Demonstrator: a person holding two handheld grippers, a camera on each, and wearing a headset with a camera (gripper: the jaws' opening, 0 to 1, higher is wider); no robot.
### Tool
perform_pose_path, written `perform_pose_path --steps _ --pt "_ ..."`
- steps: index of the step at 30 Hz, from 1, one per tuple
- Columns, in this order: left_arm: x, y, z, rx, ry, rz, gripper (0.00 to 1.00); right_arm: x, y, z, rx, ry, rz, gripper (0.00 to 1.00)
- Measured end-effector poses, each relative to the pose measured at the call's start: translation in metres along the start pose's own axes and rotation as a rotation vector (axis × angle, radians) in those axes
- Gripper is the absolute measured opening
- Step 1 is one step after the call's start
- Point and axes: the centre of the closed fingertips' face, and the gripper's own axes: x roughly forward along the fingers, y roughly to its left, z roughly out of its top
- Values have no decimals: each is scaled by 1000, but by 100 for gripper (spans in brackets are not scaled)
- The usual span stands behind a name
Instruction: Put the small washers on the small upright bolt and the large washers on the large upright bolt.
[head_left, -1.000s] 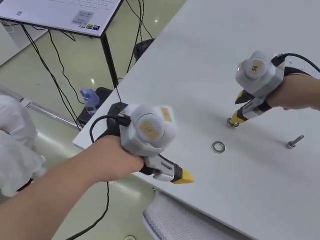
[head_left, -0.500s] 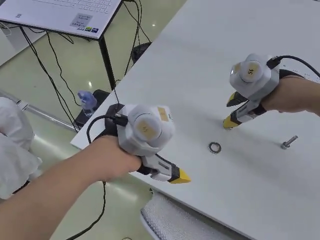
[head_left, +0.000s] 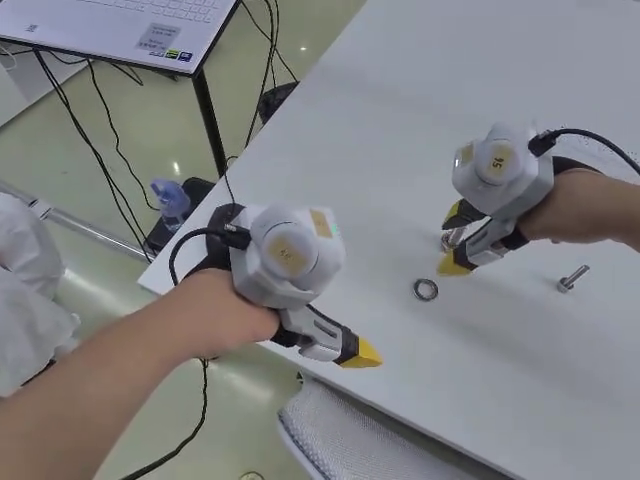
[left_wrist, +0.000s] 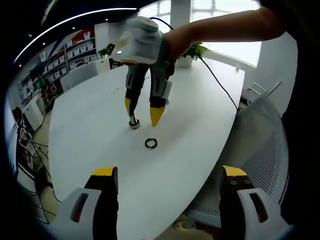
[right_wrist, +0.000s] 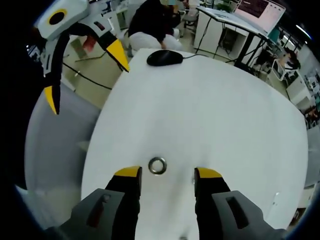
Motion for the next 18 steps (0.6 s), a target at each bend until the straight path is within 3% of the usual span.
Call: perform_pose_path --steps 8,13,18 --pt "0 0 1 -3 -6 -4 86 5 9 -3 -8 -13 2 45" --pt "2 -2 -3 -4 8 -16 86 17 16 -4 -8 -34 22 45" --pt "3 1 -3 -9 4 -13 85 29 17 -10 -20 -18 24 45"
